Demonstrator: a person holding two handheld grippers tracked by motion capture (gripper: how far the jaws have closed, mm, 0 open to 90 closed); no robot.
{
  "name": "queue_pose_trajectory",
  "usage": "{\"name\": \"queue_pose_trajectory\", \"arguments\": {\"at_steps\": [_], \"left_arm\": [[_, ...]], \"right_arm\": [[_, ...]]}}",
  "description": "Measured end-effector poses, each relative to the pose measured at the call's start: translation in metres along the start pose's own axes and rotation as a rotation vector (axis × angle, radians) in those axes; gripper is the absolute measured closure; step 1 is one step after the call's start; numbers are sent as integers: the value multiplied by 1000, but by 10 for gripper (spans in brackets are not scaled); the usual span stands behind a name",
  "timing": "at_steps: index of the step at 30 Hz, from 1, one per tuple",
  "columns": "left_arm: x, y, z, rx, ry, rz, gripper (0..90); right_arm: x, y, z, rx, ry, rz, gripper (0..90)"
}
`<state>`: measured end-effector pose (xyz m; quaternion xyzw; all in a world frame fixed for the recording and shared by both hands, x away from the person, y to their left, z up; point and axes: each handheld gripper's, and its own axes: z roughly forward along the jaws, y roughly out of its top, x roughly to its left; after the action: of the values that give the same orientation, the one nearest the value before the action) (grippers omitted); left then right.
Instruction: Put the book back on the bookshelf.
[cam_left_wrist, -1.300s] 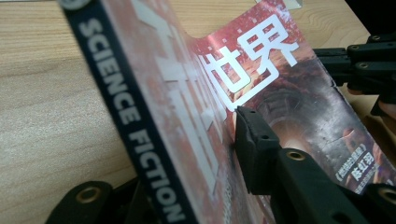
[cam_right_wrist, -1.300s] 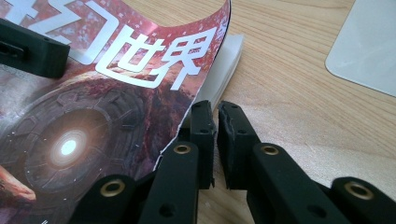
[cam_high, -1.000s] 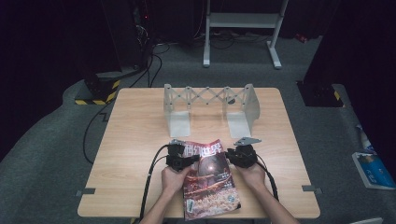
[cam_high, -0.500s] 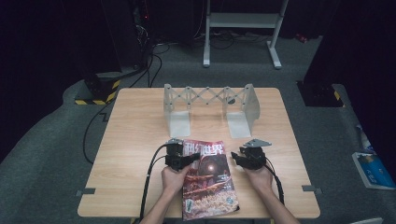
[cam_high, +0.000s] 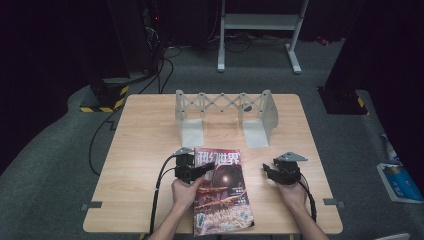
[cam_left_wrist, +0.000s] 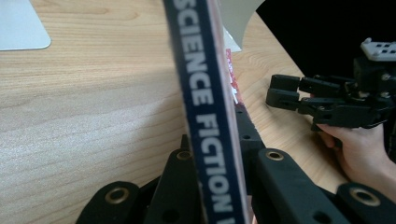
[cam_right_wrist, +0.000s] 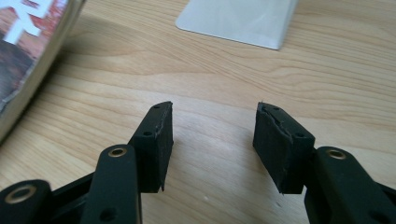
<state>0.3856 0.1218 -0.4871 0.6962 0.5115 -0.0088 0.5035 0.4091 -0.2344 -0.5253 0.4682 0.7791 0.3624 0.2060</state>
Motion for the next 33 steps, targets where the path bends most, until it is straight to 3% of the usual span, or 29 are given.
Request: {"name": "queue_pose_trajectory", "arguments": {"at_steps": [4,11,23,33], "left_arm": [[-1,2,-8,-18,-29,-11,838],[-2,5,-19,-40,-37,-5,839],[-17,25,-41,-84,-27,89,839],[-27,42,-56,-118,-1,137,839]], "right_arm": [[-5,-3,-3,-1,-19,-49,447],[-17,-13,-4,-56,-7,-38,399],[-16,-13,-3,-68,-14,-36,394],[-15,-14,-4,-69,-19,-34,396]]}}
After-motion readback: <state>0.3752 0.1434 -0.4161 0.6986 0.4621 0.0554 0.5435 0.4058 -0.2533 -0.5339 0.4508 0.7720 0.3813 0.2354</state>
